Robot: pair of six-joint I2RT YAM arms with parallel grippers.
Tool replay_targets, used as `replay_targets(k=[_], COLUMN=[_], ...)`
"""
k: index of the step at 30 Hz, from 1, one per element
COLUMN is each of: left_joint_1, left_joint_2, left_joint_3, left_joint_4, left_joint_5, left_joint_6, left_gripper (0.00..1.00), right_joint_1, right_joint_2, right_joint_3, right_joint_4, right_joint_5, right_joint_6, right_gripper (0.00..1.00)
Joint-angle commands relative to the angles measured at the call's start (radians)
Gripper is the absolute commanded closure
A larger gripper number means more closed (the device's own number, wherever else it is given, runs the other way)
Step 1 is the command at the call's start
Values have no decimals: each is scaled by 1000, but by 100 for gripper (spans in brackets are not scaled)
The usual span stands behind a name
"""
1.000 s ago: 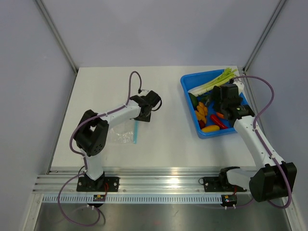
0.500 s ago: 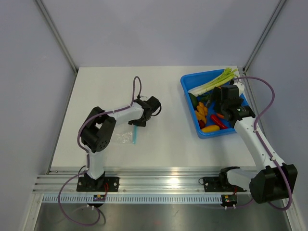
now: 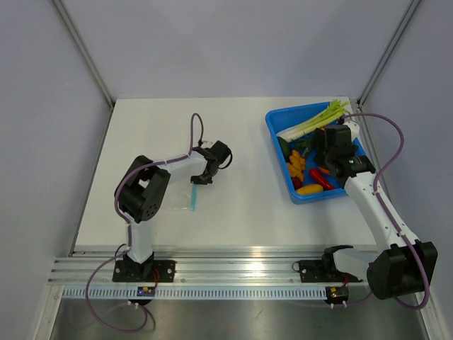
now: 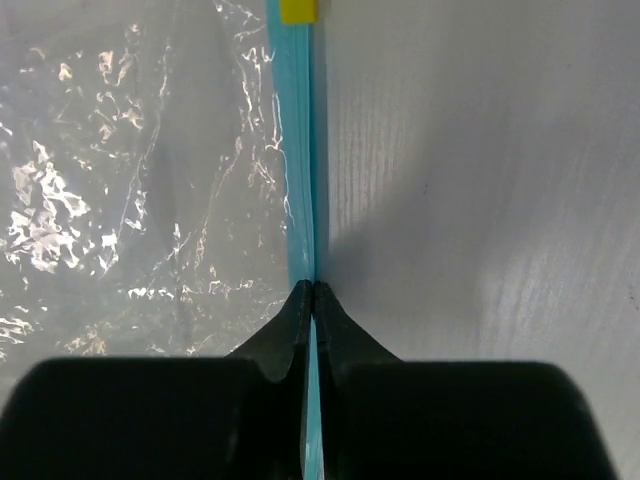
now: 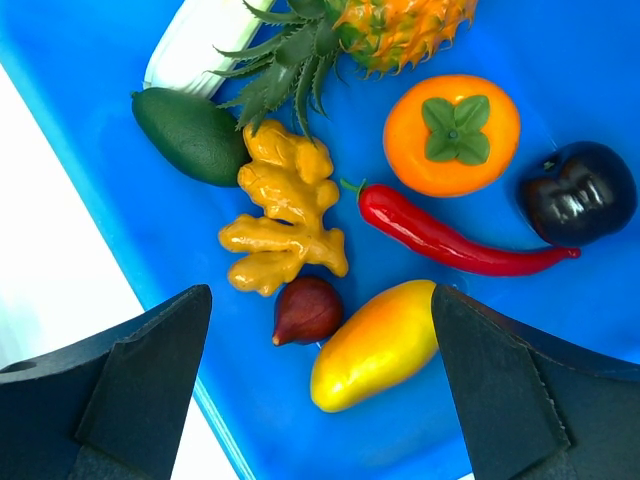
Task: Place the food in the zip-top bag and seal the zipper
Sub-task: Pick up the zipper food storage bag at the center of the board, then open the zipper of the food storage bag.
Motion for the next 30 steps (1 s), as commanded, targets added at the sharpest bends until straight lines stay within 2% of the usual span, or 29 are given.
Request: replay_targets(k=[1, 4, 8, 13, 17, 21, 24, 30], left_joint_1=[21, 23, 23, 21, 23, 24, 30, 38], left_joint_2=[20, 2, -82, -209, -249, -285, -294, -300], left_joint_3=[-43, -34, -12, 57, 132, 181, 210, 227], left_joint_4=[77, 74, 72, 57, 42, 40, 42, 100], left_joint_5=[125, 157, 256, 442, 569, 657, 723, 807], left_joint_6=[30, 49, 70, 96, 90, 72, 43, -57], left_gripper=[100, 100, 100, 100, 100, 100, 100, 100], right_joint_1=[3, 5, 9, 50, 93, 144, 216, 325], right_joint_2=[-12, -17, -35, -54, -12, 5, 18, 95], right_joint_3=[13, 36, 86, 137, 183, 159, 116, 103], right_joint_4=[-17, -46, -64, -64, -73, 12, 93, 166], right_joint_5=[18, 31, -26, -108, -154, -246, -293, -291], right_joint_6=[8, 2, -43, -27, 5, 81, 140, 207], right_gripper=[1, 1, 1, 1, 1, 0, 4, 9])
